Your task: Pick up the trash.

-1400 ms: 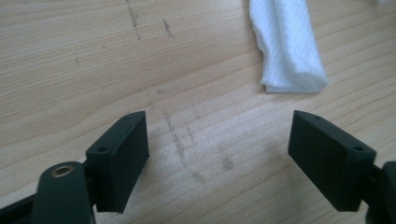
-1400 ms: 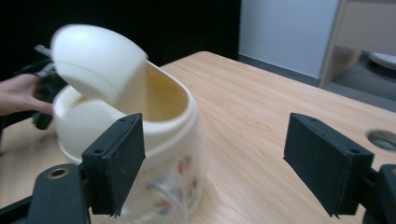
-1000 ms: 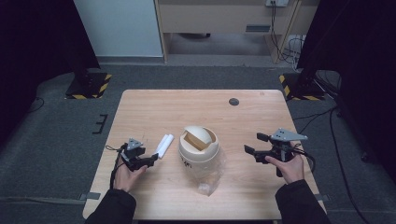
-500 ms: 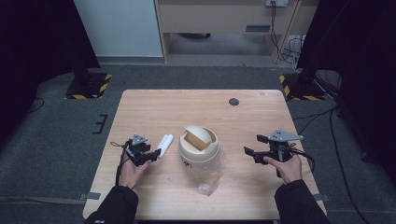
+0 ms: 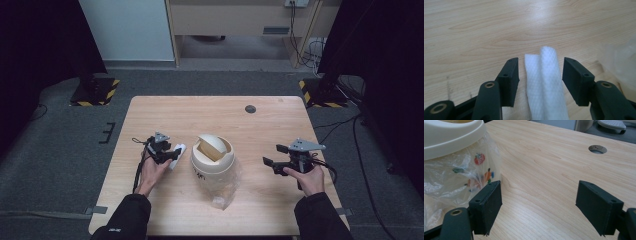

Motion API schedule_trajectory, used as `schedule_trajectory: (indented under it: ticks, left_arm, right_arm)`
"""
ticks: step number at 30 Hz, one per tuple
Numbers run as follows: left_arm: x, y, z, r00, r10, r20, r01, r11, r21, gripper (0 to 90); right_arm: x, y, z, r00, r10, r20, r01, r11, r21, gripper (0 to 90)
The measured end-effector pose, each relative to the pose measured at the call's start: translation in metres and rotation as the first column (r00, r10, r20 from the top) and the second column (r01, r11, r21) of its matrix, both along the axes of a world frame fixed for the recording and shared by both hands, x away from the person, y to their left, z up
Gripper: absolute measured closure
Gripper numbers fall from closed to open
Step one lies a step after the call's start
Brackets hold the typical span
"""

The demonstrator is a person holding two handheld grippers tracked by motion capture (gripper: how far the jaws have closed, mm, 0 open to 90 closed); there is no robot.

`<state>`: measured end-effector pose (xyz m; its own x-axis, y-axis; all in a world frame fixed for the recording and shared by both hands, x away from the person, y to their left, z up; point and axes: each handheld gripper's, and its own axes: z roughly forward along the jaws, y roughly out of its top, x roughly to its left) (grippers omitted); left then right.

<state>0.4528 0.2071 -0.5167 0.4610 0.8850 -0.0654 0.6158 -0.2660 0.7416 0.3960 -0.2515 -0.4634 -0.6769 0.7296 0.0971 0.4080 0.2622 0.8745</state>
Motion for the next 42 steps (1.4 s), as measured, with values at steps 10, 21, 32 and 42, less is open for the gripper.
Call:
schedule_trajectory:
  ticks: [10,21,32,42]
  left_arm:
    - [-0.001,0.007,0.002,0.9993,0.009,-0.037,-0.01,0.9997,-0.023,52.3]
    - [-0.016,0.018,-0.002,0.9946,0.003,-0.104,-0.004,1.0,-0.009,56.5]
    - [-0.02,0.018,-0.003,0.9918,0.007,-0.127,-0.008,1.0,-0.005,63.2]
    - [-0.024,0.016,-0.005,0.9904,0.033,-0.134,-0.04,0.998,-0.049,77.8]
  right_arm:
    - [0.0,-0.003,0.0,1.0,-0.002,-0.003,0.002,1.0,-0.006,21.5]
    - [-0.001,-0.001,0.0,1.0,0.001,-0.005,-0.001,0.9999,-0.01,21.9]
    - [-0.001,-0.001,-0.001,1.0,0.002,-0.008,-0.002,0.9999,-0.012,22.0]
    - [-0.002,0.0,-0.001,1.0,0.002,-0.009,-0.003,0.9999,-0.012,22.0]
